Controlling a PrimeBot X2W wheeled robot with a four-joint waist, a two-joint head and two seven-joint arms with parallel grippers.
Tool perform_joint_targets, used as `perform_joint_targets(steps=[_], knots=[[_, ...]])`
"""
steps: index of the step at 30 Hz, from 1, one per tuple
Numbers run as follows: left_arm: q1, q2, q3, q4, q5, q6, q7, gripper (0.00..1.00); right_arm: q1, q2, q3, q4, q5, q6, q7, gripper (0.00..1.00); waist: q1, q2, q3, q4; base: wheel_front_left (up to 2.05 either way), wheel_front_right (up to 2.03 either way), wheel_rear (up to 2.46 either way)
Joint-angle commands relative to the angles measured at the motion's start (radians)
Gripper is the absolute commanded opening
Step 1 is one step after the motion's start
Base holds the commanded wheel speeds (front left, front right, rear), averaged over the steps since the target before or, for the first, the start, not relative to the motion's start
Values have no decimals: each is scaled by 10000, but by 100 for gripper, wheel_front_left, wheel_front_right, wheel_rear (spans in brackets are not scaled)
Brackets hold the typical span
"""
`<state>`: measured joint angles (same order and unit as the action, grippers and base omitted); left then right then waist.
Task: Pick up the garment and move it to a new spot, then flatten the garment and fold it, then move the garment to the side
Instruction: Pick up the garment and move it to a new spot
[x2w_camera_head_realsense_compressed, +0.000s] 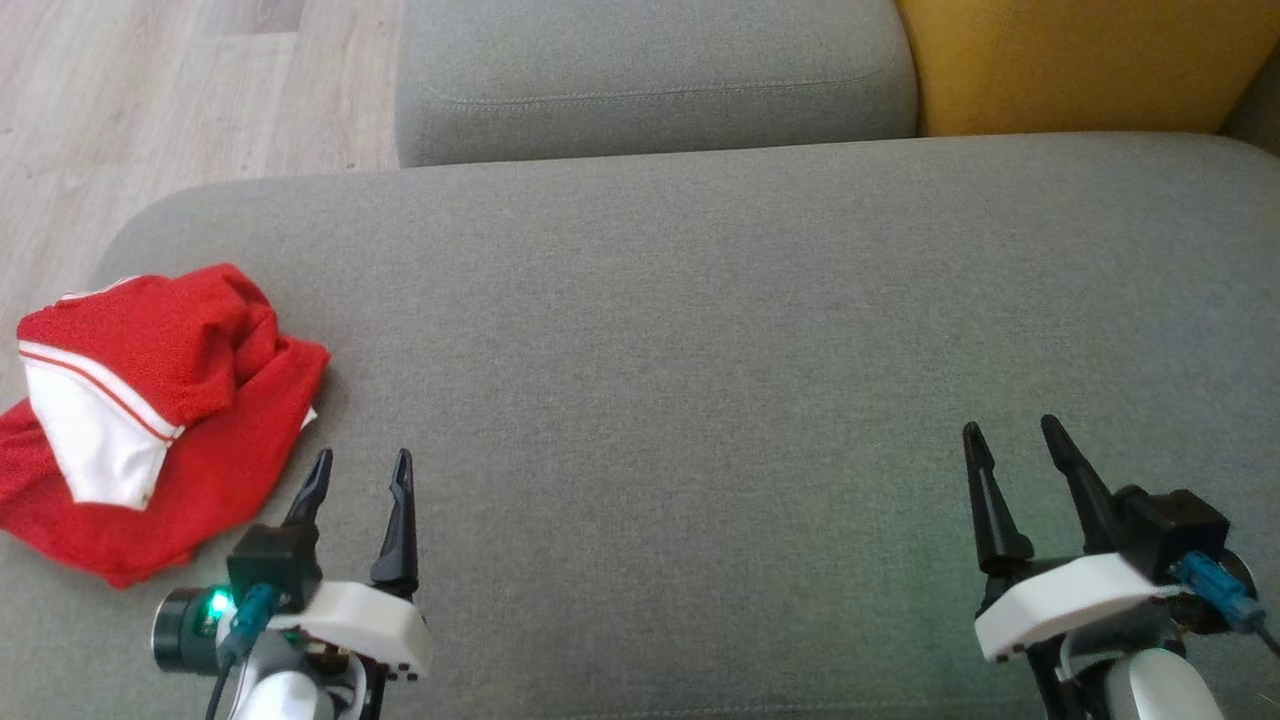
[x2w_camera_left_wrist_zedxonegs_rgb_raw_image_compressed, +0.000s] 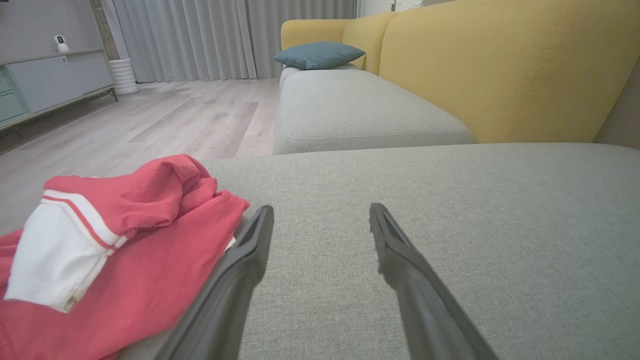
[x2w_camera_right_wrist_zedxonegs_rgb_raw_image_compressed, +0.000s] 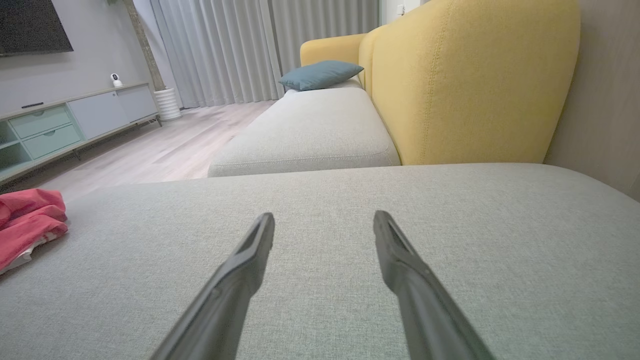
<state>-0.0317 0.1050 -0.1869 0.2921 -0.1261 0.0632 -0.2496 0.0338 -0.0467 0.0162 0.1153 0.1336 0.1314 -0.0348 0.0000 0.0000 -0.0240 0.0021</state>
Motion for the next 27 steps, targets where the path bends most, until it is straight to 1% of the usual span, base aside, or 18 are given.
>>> perform_joint_targets(steps=[1,4,7,13,22,27], knots=[[-503,59,309,-286,-51,71,-122,100,-274,-40,198,-352,44,-7,-75,100,0,0,9,13,0,0,0],[-552,63,321,-273,-44,105,-122,100,-280,-38,204,-373,62,-7,-77,100,0,0,41,117,0,0,0],[-659,73,353,-269,-42,151,-122,100,-304,-38,238,-452,50,-7,-62,100,0,0,105,373,0,0,0],[-852,165,425,-307,-33,173,-122,100,-394,-37,488,-614,88,-7,-13,100,0,0,199,1220,0,0,0],[-852,310,780,-499,-168,294,-122,100,-618,-36,971,-871,97,-7,83,100,0,0,303,2517,0,0,0],[-793,360,915,-584,-195,320,-122,100,-622,-36,974,-930,70,-7,134,100,0,0,353,2990,0,0,0]])
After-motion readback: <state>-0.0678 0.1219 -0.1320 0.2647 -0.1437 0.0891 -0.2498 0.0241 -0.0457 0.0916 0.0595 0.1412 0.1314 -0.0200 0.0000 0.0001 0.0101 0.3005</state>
